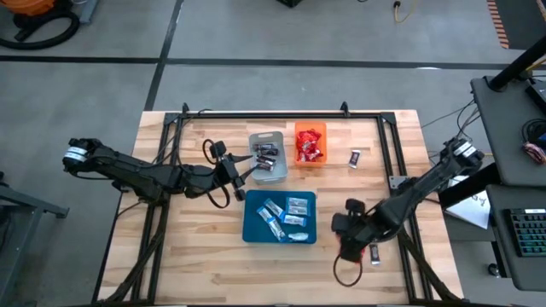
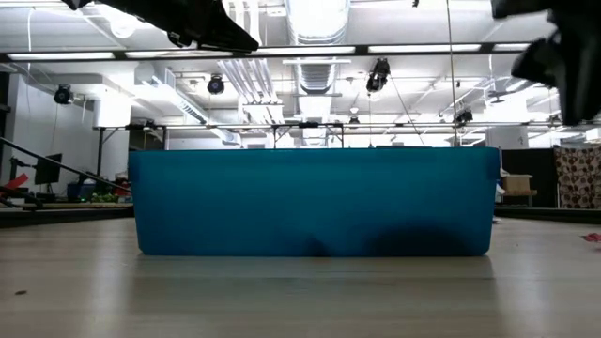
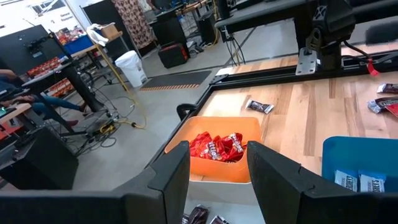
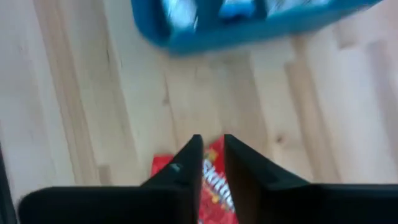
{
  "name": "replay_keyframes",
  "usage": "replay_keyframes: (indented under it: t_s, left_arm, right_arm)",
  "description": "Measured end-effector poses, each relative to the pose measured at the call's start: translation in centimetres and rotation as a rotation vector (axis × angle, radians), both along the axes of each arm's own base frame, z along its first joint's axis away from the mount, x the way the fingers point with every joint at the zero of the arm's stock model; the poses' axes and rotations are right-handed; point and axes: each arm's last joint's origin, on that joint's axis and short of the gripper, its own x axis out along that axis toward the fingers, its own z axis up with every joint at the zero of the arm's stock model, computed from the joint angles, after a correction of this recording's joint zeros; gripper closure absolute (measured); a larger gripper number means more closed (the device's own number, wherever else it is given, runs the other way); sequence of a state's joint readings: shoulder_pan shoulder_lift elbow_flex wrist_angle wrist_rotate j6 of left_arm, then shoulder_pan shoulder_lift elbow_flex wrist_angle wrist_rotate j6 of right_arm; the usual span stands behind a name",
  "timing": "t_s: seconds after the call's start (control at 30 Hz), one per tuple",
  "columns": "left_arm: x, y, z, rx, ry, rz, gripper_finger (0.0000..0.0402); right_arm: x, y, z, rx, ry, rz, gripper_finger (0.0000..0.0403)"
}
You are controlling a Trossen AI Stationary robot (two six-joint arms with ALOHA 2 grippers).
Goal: Sort candy
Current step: Put the red chocolate into the orange bin
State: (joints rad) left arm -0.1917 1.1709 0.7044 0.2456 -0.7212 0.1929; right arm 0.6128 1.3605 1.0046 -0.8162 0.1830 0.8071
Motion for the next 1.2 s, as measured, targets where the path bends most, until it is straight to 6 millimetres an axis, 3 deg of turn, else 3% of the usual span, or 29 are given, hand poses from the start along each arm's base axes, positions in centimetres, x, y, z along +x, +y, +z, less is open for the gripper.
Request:
replay_keyframes:
  t_s: [0.27, 0.47, 1.03, 1.2]
  left_arm:
    - [0.0, 0.0, 0.0, -0.007, -0.004, 0.001, 0.0258]
    - [0.0, 0.0, 0.0, -0.009, -0.005, 0.002, 0.0258]
    - [0.0, 0.0, 0.0, -0.009, -0.005, 0.003, 0.0258]
    - [0.0, 0.0, 0.0, -0.008, -0.005, 0.003, 0.0258]
  right_arm:
    - [0.5, 1.0, -3.4, -0.048, 0.177, 0.032, 0.0222]
    - [0.3, 1.1, -5.0, -0.051, 0.323, 0.081, 0.0177]
    - [-0.1, 0.0, -7.8, -0.113, 0.443, 0.107, 0.0170]
    - [0.0, -0.8, -8.4, -0.106, 0.456, 0.082, 0.0191]
